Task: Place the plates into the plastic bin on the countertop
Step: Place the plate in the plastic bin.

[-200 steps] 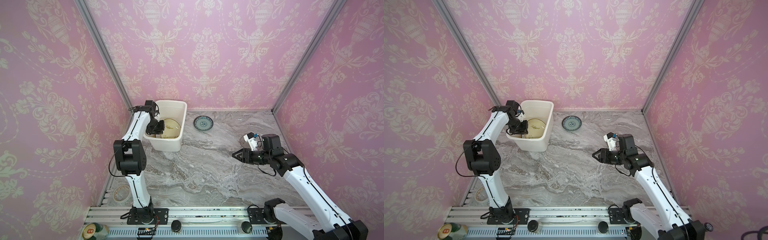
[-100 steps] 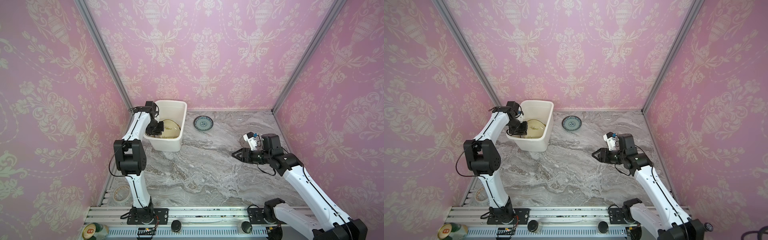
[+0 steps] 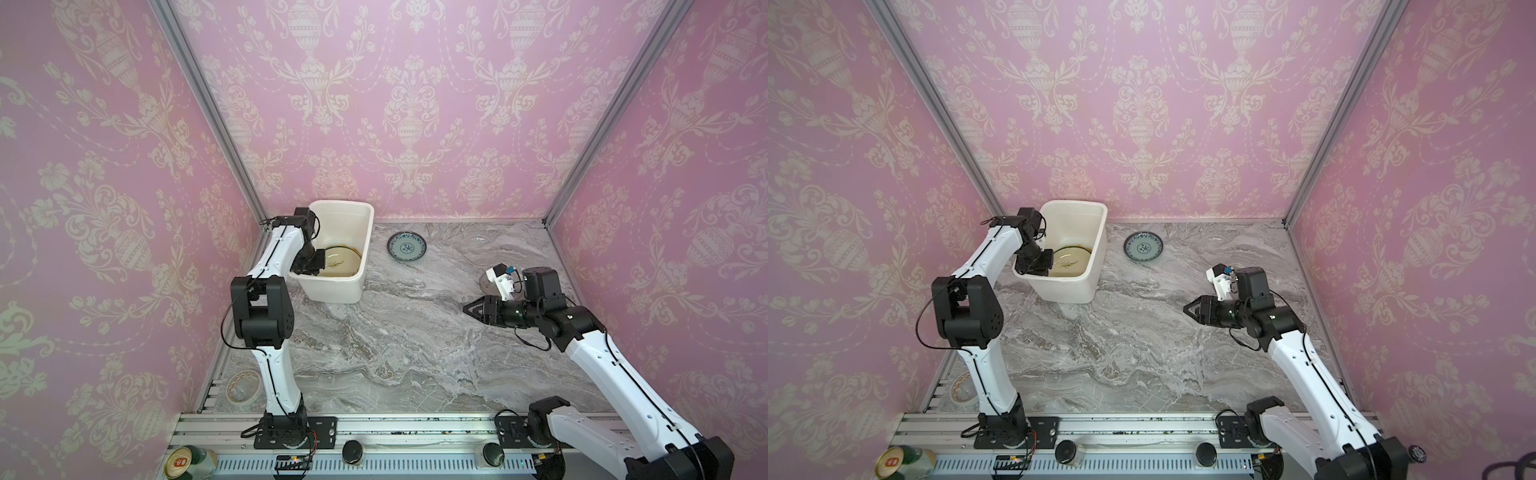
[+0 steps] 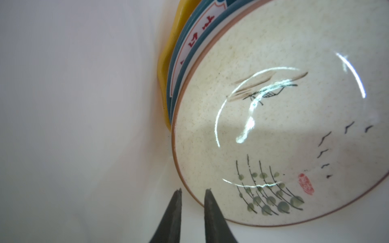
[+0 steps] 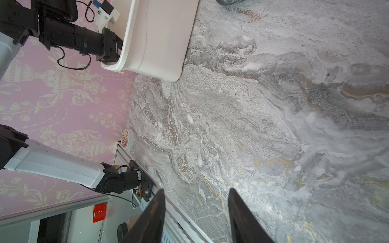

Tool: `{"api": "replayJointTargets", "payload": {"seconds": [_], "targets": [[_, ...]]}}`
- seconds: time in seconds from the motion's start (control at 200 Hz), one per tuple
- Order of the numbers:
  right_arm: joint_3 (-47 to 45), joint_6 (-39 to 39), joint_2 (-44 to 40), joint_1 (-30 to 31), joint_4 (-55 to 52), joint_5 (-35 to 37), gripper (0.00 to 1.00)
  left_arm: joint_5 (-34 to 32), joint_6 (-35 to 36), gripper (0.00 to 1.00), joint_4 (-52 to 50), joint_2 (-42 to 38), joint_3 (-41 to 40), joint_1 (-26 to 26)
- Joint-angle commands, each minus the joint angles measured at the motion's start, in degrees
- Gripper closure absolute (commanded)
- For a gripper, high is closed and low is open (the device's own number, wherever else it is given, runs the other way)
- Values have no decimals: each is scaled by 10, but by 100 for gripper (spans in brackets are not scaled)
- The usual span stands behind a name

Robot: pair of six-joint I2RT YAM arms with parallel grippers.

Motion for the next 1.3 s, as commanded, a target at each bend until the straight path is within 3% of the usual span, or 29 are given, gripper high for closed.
{"api": "replayJointTargets", "payload": {"seconds": [0.0,0.28,0.405,0.675,1.016,1.296], "targets": [[-10,7,-1,-4,12,-10,51,-22,12,78,-18,8,-15,2],[-7,6,0,-4,10,-8,51,-7,0,73,0,-4,-28,2],[3,5,1,-4,4,-5,51,4,-11,66,13,-22,-28,2],[37,44,-9,-4,-10,57,47,41,-73,52,125,-142,-58,1],[56,138,-53,-6,34,188,27,128,-150,32,420,-373,-273,2],[47,220,-34,-7,141,204,27,241,-198,18,609,-494,-423,0]]}}
